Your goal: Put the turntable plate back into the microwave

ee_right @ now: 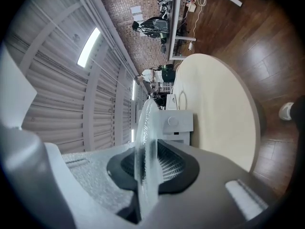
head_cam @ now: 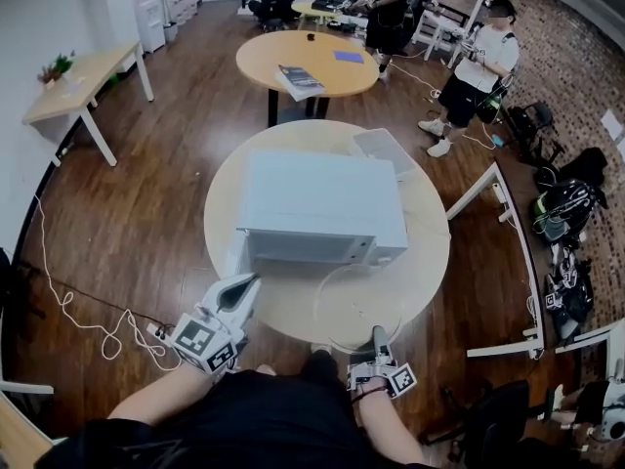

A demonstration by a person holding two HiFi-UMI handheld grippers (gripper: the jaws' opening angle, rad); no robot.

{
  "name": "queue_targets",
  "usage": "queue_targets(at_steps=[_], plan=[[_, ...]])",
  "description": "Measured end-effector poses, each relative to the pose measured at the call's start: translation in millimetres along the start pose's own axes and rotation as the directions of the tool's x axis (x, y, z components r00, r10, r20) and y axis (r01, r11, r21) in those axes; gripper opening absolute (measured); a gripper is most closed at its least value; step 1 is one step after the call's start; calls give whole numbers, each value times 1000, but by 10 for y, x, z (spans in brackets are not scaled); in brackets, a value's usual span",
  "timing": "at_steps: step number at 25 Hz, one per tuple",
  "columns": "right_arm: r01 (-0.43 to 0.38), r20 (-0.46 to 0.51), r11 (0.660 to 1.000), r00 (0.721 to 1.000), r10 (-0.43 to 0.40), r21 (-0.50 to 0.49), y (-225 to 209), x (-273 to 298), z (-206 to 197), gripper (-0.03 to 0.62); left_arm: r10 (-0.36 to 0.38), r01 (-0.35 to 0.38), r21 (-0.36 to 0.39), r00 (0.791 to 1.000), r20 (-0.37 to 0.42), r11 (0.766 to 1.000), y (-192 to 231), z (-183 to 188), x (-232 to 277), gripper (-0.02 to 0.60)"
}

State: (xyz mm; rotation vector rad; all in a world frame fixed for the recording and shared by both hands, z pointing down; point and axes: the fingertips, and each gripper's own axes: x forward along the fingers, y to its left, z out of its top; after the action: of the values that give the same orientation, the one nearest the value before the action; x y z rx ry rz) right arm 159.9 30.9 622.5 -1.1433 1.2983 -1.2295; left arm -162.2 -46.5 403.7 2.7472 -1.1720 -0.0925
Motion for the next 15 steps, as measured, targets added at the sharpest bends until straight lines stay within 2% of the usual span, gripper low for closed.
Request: queue_targets(at_steps=[11,15], plan=[[-33,-78,999,996,34,10,101,91,-294,35,8,-8,-18,1000,6,1000,17,62,-114,6],[-146,-149,989,979,140,-30,240,137,-590,35,39,-38,-37,999,11,999,81,289,-445,6]])
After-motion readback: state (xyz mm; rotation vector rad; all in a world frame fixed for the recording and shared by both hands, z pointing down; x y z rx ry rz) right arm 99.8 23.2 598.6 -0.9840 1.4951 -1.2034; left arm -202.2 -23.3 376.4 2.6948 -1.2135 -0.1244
